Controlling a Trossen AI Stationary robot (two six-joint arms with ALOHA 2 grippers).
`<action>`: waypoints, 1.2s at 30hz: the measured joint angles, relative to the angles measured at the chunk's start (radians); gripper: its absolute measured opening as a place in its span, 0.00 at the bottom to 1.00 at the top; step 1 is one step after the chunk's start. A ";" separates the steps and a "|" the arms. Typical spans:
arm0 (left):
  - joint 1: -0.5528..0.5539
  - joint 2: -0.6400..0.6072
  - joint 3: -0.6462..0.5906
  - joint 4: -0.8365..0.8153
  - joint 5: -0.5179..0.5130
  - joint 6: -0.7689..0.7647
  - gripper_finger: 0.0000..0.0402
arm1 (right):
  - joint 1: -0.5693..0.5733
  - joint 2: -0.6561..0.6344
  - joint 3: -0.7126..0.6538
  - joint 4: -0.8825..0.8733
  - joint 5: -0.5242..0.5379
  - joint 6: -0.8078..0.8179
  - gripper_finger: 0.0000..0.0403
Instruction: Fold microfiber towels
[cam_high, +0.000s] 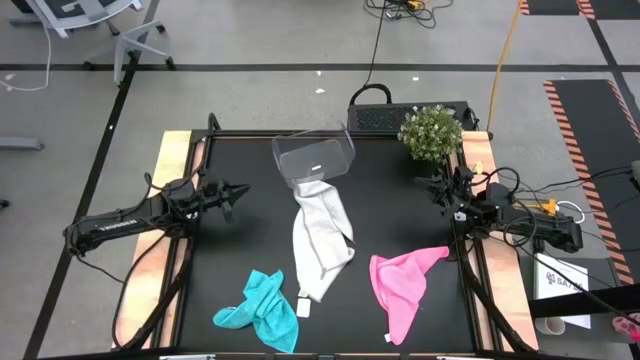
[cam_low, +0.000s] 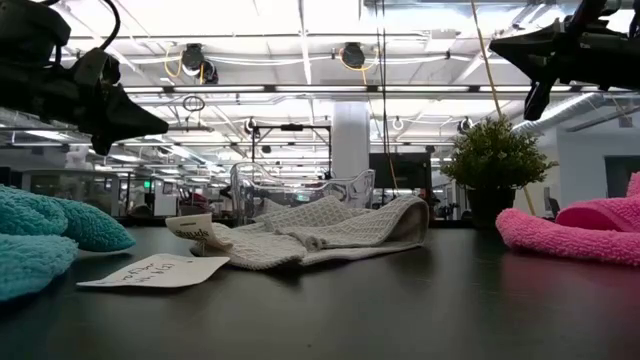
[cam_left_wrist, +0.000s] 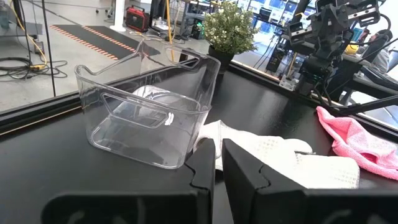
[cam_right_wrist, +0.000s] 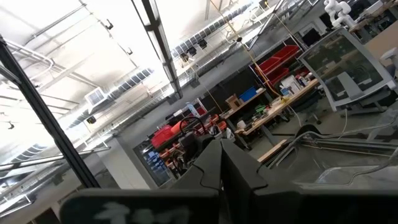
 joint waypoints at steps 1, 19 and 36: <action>0.000 0.000 0.000 0.000 0.000 0.000 0.08 | 0.000 0.000 0.000 0.000 0.000 0.000 0.00; 0.000 0.000 0.000 0.000 0.000 0.000 0.08 | 0.000 0.000 0.000 0.000 -0.025 0.000 0.00; 0.000 0.000 0.000 0.000 0.000 0.000 0.08 | 0.000 0.011 0.000 -0.111 0.059 0.018 0.00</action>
